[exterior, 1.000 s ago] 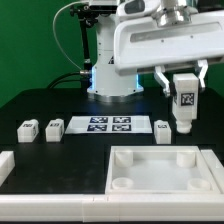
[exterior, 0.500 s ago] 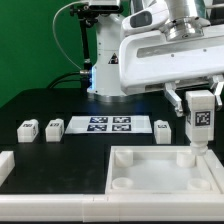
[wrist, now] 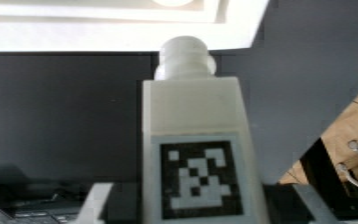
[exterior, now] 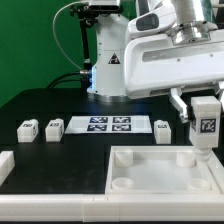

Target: Assemble one leg

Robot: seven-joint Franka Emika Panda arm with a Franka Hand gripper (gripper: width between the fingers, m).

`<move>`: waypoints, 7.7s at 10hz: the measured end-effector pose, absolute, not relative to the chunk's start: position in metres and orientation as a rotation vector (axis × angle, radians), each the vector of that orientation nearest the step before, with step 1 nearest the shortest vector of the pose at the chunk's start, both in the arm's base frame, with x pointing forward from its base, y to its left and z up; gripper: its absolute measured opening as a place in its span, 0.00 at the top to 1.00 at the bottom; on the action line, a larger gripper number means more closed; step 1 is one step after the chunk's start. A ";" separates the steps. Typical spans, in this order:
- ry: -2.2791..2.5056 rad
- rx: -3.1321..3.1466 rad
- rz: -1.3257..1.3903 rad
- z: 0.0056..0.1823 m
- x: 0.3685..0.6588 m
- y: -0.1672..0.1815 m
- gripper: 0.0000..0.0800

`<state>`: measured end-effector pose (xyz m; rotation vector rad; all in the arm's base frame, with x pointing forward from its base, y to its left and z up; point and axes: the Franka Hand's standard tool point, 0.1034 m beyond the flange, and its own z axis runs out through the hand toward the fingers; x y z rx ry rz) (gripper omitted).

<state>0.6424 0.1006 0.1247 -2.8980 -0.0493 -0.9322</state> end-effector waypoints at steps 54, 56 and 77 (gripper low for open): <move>2.014 -2.306 0.100 0.083 0.642 0.104 0.63; 2.256 -2.091 0.106 0.083 0.641 0.112 0.63; 0.992 -2.917 0.057 0.071 0.626 0.126 0.64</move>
Offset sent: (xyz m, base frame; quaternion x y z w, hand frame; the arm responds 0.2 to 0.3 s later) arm 0.0019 0.0100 -0.0071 0.0083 -0.0074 0.0246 0.9996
